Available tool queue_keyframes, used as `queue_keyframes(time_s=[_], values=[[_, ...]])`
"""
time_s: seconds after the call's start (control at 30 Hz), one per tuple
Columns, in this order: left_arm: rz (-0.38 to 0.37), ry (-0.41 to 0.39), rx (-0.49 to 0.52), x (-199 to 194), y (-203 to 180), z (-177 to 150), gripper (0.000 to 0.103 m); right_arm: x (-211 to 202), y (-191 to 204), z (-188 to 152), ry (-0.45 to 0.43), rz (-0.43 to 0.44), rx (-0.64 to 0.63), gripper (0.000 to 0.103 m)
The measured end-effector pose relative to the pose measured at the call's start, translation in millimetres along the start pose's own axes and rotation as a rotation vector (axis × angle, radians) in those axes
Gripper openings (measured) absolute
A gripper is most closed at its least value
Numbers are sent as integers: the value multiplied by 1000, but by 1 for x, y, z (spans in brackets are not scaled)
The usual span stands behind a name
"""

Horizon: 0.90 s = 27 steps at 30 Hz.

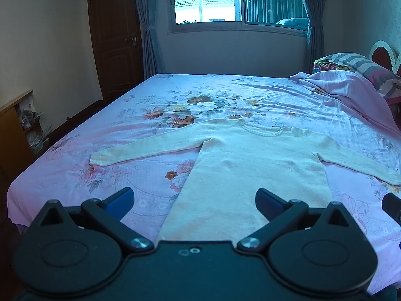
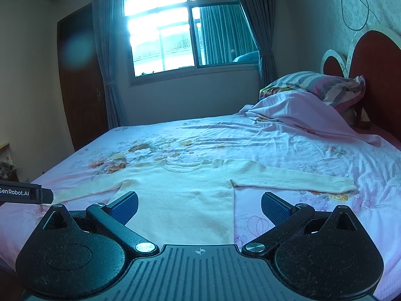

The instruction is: Fold small clothes

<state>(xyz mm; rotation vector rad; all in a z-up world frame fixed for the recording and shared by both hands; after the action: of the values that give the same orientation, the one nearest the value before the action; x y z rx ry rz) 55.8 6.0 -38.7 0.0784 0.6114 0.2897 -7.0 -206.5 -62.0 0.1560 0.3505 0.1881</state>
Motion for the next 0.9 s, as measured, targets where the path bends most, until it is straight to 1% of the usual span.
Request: queue_keyframes(time_s=[0.9], values=[[9, 30, 1, 14, 1, -4, 102, 6, -4, -4, 17, -14, 1, 103]])
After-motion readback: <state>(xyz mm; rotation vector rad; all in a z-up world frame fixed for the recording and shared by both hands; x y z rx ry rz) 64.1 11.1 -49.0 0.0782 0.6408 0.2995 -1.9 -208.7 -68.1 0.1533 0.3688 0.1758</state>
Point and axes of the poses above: each gripper's, at about its wrist camera, not at the fingertips, and x roughly the way its jaws point, y to its left, z to its top, the point moved 5 cm from there along x, roughly the way its jaws point, and after that the axes turned 7 degrees about z, right-handed, at the moved point
